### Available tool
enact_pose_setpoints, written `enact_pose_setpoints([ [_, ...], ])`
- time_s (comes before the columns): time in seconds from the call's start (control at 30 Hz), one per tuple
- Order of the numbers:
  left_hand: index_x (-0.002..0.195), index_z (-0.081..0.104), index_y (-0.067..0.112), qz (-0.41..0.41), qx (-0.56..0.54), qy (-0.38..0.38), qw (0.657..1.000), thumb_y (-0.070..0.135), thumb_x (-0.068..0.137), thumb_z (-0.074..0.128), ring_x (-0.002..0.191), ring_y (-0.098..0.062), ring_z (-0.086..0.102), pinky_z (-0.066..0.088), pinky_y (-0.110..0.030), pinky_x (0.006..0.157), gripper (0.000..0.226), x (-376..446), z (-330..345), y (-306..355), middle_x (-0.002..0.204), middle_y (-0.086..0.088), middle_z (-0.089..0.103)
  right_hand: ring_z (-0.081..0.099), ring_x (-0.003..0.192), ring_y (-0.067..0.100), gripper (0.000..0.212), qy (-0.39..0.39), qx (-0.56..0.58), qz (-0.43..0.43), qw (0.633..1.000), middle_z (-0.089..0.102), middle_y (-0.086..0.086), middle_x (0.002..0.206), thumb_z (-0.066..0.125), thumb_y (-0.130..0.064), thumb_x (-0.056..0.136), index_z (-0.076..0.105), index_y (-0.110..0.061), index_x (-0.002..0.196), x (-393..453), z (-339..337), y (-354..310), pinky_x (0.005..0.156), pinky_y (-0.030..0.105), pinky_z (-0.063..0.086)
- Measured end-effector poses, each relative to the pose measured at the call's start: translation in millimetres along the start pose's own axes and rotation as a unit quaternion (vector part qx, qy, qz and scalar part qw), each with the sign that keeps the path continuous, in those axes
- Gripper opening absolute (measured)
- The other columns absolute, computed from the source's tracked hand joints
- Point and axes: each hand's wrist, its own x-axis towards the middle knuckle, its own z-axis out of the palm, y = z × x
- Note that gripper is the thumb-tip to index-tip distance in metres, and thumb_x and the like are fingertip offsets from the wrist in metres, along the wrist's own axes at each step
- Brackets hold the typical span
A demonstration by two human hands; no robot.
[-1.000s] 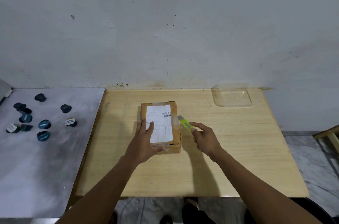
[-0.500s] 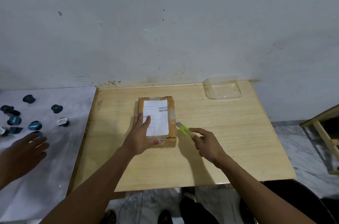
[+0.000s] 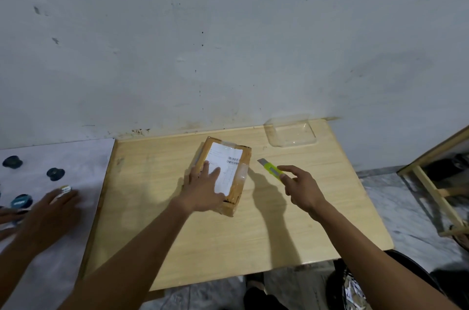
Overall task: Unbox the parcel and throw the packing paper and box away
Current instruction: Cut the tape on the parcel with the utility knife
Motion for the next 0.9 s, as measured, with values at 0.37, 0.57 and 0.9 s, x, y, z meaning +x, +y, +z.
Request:
enact_pose_setpoints([
  [0.37,0.151,-0.003,0.042,-0.053,0.025,0.062,0.996,0.08,0.073,0.045,0.141,-0.05,-0.025,-0.007,-0.066,0.113,0.099,-3,35,25,0.162,0.002,-0.018,0.054,0.06,0.018,0.024,-0.008,-0.059,-0.045,0.997,0.058,-0.006,0.062,0.052,-0.031,0.097,0.063,-0.029,0.119,23,16,-22,0.057,0.028,0.042],
  [0.57,0.146,0.005,0.053,0.138,0.115,0.071,0.981,0.087,0.07,0.033,0.147,-0.041,-0.01,0.008,-0.064,0.116,0.088,-7,25,-47,0.163,0.007,-0.004,0.059,0.07,0.026,0.029,-0.033,-0.124,-0.066,0.989,0.06,-0.003,0.067,0.048,-0.032,0.098,0.058,-0.033,0.125,32,26,-27,0.068,0.037,0.049],
  [0.9,0.155,0.003,0.025,0.03,-0.05,0.102,0.993,0.096,0.055,0.04,0.145,-0.039,-0.024,0.006,-0.06,0.119,0.128,-10,20,-66,0.16,-0.015,-0.02,0.061,0.092,0.036,0.037,-0.067,-0.225,-0.073,0.969,0.068,0.012,0.104,0.039,-0.027,0.1,0.047,-0.033,0.136,41,49,-53,0.075,0.041,0.051],
])
